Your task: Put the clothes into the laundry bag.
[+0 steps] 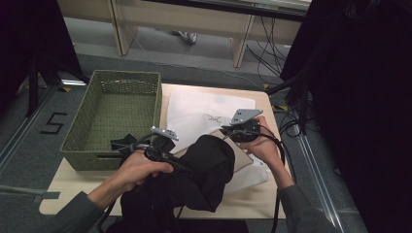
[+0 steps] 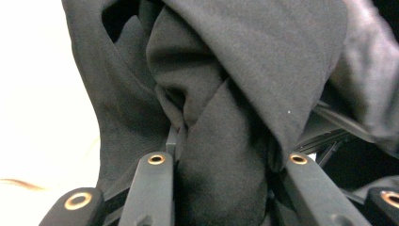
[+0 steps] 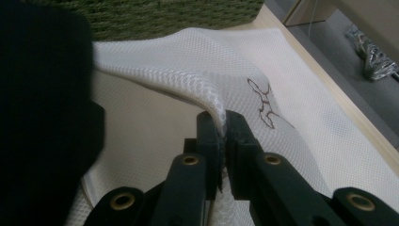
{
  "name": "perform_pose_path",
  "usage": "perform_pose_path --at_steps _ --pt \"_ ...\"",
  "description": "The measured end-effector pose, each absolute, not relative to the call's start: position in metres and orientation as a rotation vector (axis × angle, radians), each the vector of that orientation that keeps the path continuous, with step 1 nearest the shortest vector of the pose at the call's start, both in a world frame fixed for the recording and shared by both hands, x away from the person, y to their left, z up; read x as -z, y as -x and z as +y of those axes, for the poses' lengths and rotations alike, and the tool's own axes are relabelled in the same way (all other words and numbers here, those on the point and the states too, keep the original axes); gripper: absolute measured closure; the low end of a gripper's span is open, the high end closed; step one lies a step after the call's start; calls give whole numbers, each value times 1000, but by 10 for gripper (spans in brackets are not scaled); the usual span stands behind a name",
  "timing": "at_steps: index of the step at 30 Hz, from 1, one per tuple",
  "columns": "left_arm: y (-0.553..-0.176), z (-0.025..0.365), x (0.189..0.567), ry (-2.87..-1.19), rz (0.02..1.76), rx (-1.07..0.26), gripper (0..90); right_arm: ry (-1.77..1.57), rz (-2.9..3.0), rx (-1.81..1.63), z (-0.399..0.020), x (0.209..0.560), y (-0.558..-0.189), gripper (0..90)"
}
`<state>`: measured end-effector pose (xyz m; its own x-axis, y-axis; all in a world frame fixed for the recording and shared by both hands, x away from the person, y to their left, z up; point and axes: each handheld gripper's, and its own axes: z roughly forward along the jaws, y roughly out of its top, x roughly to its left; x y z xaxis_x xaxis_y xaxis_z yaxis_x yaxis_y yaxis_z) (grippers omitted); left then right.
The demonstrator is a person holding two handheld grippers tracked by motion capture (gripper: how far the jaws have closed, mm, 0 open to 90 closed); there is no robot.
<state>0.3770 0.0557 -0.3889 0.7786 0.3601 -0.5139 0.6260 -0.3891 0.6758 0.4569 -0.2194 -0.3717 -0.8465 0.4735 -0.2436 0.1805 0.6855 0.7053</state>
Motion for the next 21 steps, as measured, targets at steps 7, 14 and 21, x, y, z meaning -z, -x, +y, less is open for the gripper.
perform_pose_path --at_steps 7,14,21 --pt "-396 34 419 -2054 809 363 676 -485 2476 -991 -221 368 -456 867" --pt "-429 20 423 -2049 927 245 670 -455 2473 -992 -216 362 -451 868" --pt "-447 7 430 -2012 1016 139 654 -446 2473 -982 -214 360 -448 869"
